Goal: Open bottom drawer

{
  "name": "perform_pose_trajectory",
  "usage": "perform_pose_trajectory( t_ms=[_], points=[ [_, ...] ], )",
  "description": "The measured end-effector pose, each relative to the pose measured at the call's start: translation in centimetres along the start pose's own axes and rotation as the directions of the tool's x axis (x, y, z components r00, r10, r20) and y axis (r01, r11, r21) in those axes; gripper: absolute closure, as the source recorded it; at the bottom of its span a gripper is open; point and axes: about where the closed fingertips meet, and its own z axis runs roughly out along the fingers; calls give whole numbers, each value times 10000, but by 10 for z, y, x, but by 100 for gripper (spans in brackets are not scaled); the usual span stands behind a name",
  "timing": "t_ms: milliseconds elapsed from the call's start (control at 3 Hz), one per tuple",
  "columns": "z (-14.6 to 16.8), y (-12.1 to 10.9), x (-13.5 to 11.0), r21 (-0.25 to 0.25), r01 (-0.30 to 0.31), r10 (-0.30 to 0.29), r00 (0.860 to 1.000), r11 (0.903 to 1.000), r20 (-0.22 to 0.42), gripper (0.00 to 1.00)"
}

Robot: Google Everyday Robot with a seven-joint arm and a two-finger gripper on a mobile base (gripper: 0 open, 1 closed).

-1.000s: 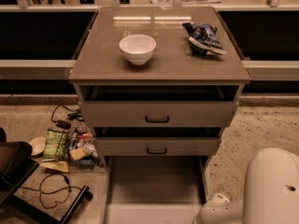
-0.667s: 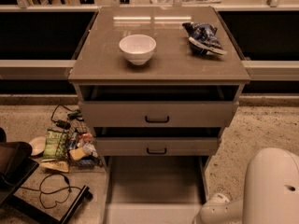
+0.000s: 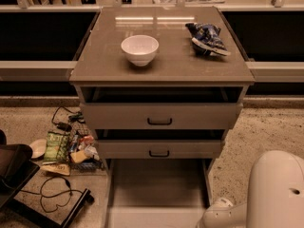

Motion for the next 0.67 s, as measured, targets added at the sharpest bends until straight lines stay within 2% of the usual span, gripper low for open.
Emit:
perform_pose_trajectory(
  t_ms=[667],
  points=[
    [0, -1, -7, -152, 194, -194, 9998, 9997, 47, 0]
  ],
)
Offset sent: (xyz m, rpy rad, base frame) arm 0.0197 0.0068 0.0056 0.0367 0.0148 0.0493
